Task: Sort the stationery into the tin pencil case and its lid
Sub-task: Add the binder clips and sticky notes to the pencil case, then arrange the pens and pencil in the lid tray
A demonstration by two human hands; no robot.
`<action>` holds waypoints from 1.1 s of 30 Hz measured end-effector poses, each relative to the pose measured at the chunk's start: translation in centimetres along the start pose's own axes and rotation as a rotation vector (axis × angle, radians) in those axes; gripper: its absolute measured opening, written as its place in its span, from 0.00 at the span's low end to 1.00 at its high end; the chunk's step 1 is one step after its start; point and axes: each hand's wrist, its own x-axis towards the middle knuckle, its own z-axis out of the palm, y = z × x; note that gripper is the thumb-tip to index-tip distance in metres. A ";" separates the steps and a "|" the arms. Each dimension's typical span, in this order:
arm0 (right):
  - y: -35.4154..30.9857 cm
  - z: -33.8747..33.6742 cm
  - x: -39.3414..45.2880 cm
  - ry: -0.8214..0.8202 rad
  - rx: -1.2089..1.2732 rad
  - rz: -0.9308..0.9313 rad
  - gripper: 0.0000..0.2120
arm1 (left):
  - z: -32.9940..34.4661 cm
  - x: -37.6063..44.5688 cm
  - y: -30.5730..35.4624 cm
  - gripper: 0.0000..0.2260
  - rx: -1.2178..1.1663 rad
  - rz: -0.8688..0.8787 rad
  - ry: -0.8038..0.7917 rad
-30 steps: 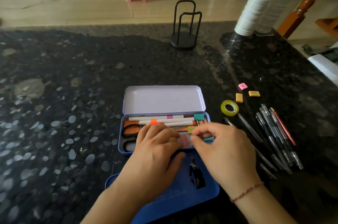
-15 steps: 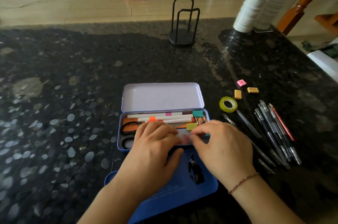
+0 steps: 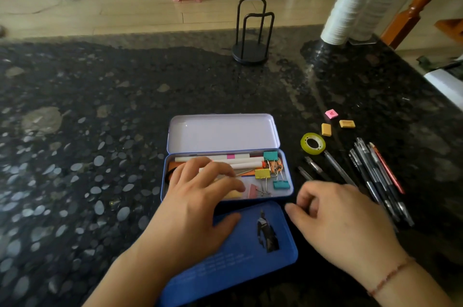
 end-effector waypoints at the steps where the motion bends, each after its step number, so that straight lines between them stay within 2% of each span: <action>1: 0.6 -0.1 -0.1 -0.020 -0.039 0.028 0.13 | -0.2 -0.1 -0.4 0.14 0.037 0.015 -0.012; 7: 5.3 -0.7 -0.4 -0.001 -0.119 0.153 0.08 | -0.7 0.0 -2.0 0.07 0.030 0.011 -0.020; 13: 6.8 0.2 -0.4 0.038 -0.108 0.140 0.05 | 0.3 0.9 -2.3 0.09 0.076 -0.094 0.151; 15: 7.2 0.2 -0.5 0.086 -0.098 0.130 0.05 | 0.0 1.2 -1.8 0.09 0.078 -0.077 0.187; 18: 7.0 -0.2 -0.6 0.224 -0.001 -0.013 0.04 | -0.9 0.5 -0.1 0.11 0.048 -0.027 0.152; 20: 5.3 -0.3 -0.8 0.262 0.066 -0.198 0.04 | -1.6 -0.6 1.1 0.12 -0.018 -0.098 0.143; 23: 1.5 0.9 -1.3 0.199 0.037 -0.432 0.06 | -3.1 -1.7 2.0 0.13 -0.145 -0.225 0.310; 24: 0.3 1.5 -1.4 0.176 0.038 -0.483 0.06 | -3.5 -1.8 2.2 0.13 -0.160 -0.227 0.312; 27: -1.9 3.4 -1.2 0.138 0.017 -0.559 0.08 | -3.1 -1.6 3.0 0.19 -0.119 -0.127 0.145; 30: -1.3 3.9 -0.1 0.147 0.057 -0.534 0.10 | -0.6 -1.8 4.0 0.37 0.040 -0.093 -0.084; 33: 1.9 2.1 0.5 0.253 0.126 -0.264 0.10 | 0.8 -2.1 4.0 0.46 0.212 -0.067 -0.276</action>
